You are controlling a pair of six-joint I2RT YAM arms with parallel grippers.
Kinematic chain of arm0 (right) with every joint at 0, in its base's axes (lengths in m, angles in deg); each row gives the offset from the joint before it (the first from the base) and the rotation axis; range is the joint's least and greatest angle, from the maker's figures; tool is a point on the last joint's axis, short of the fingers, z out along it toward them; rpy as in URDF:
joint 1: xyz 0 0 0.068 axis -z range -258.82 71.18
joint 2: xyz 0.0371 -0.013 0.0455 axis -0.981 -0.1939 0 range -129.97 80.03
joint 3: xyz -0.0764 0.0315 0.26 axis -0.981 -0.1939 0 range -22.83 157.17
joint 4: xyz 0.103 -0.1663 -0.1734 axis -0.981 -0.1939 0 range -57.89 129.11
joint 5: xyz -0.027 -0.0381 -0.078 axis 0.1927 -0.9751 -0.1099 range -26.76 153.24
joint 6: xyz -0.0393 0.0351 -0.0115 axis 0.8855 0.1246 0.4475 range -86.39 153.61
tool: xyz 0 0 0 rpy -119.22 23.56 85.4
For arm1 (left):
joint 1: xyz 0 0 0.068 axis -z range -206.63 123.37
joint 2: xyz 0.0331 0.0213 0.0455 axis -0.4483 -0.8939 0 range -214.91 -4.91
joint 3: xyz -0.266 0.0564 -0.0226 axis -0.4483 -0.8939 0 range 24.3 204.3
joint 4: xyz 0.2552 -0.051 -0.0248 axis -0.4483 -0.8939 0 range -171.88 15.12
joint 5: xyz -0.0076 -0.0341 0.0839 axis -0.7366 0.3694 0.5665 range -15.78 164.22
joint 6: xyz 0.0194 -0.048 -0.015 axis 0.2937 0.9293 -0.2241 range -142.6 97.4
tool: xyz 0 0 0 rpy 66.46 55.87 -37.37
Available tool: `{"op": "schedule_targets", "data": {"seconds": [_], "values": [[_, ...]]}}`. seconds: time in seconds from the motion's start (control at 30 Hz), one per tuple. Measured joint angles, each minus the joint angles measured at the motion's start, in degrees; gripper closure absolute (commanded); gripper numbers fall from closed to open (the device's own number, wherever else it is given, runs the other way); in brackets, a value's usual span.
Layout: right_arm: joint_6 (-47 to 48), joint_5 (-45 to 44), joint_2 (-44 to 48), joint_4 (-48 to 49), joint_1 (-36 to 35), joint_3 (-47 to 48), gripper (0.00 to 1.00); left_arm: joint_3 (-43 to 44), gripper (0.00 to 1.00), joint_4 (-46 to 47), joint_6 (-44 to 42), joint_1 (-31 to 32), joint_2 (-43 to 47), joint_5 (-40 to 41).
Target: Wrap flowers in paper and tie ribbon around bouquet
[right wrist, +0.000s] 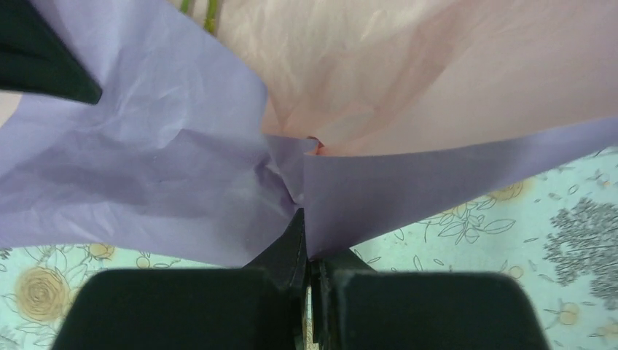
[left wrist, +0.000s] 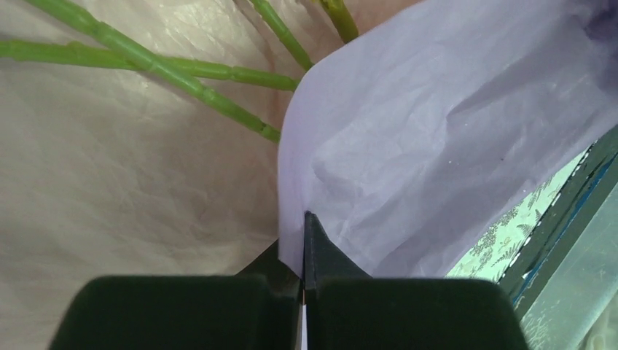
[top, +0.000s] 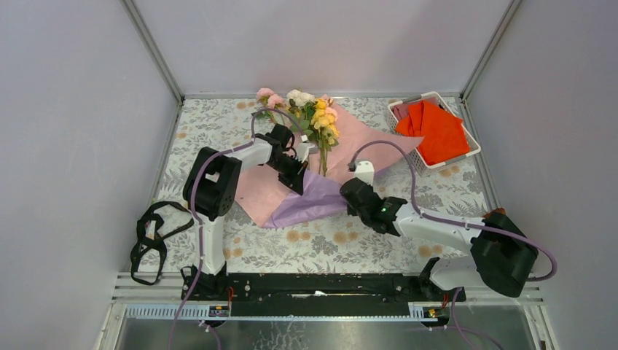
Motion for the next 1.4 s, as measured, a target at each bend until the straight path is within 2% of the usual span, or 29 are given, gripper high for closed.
{"op": "schedule_targets", "data": {"seconds": [0.1, 0.27, 0.57, 0.63, 0.83, 0.93, 1.0, 1.2, 1.4], "values": [[5.55, -5.57, -2.62, -2.99, -4.55, 4.20, 1.00, 0.98, 1.00, -0.50, 1.22, 0.00, -0.76, 0.09], [20.96, -13.88, -11.96, -4.57, -13.66, 14.32, 1.00, 2.38, 1.00, -1.03, 2.60, 0.00, -1.97, -0.26], [46.10, -16.98, -26.99, -1.29, -22.53, 23.45, 1.00, 2.78, 0.99, -1.25, 4.15, -0.63, -2.75, -1.55], [49.07, -15.23, -29.46, -1.16, -23.41, 24.65, 1.00, 2.78, 0.89, -1.22, 4.20, -0.96, -2.91, -2.27], [53.53, -9.99, -35.43, -1.25, -23.78, 26.88, 1.00, 2.78, 0.45, -1.29, 4.37, -2.45, -3.04, -5.92], [54.31, -8.94, -38.53, -1.55, -23.78, 28.35, 1.00, 3.15, 0.29, -1.60, 3.80, -3.82, -2.25, -7.21], [54.49, -9.07, -39.39, -1.84, -23.78, 28.96, 1.00, 3.96, 0.23, -1.79, 3.08, -6.01, -1.84, -7.13], [54.05, -9.07, -39.80, -2.58, -23.78, 29.59, 1.00, 6.56, 0.15, -2.10, 3.13, -18.14, 1.62, -6.25], [53.42, -9.31, -39.87, -2.62, -23.78, 29.64, 1.00, 6.69, 0.06, -1.99, 6.27, -32.79, 11.47, -12.39]]}}
